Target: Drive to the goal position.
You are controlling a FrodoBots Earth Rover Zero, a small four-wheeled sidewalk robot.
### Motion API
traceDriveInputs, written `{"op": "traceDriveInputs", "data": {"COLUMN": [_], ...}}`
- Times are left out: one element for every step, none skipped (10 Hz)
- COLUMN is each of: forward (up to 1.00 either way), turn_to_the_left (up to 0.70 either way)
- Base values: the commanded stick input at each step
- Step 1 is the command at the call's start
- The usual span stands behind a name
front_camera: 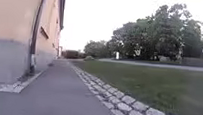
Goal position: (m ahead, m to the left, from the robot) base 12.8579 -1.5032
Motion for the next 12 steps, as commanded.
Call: {"op": "traceDriveInputs", "data": {"forward": [0.50, 0.50, 0.50, 0.50, 0.50, 0.50, 0.50, 0.50, 0.50, 0.50, 0.50, 0.50], "turn_to_the_left": [0.50, 0.50, 0.50, 0.50, 0.50, 0.50, 0.50, 0.38, 0.03, 0.00, 0.00, 0.00]}}
